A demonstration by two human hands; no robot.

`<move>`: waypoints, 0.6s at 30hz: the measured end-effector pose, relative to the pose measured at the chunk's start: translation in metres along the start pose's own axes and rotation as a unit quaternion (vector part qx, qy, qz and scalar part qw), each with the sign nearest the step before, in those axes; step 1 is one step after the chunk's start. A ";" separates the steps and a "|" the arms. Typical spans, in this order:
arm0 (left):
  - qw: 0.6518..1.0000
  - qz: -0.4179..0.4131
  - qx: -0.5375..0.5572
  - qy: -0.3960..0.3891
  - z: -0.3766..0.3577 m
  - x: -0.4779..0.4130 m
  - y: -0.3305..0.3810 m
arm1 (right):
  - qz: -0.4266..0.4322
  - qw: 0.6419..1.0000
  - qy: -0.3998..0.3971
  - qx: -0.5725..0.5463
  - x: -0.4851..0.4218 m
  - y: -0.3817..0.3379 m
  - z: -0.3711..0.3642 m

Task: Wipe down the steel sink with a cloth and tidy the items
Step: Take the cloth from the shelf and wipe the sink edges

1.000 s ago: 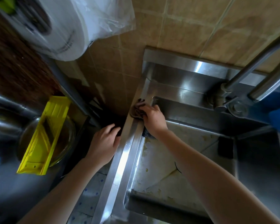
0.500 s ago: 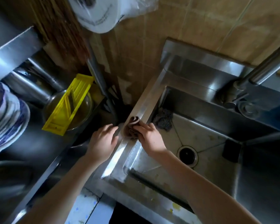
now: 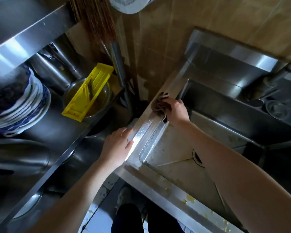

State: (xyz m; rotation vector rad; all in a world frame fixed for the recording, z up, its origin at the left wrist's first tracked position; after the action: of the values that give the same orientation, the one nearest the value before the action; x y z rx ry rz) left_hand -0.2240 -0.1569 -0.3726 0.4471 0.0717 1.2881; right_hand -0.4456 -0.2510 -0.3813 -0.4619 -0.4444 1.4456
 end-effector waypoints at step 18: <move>0.998 -0.021 0.067 -0.001 0.031 0.023 -0.051 | 0.060 0.913 -0.384 0.122 0.104 -0.089 -0.042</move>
State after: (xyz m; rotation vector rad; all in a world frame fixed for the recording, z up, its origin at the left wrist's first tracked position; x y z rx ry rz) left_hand -0.1614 -0.1544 -0.3586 0.5596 0.1651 1.2455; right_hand -0.3405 -0.1552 -0.3656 0.3162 -0.8526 1.7492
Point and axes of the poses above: each hand's wrist, its own x-axis away from the middle knuckle, its own z-axis out of the back of the hand, y = z × x, the point moved 9 cm from there along -x, towards the middle knuckle, and after that the axes turned 4 degrees about x, right-handed, at the moved point
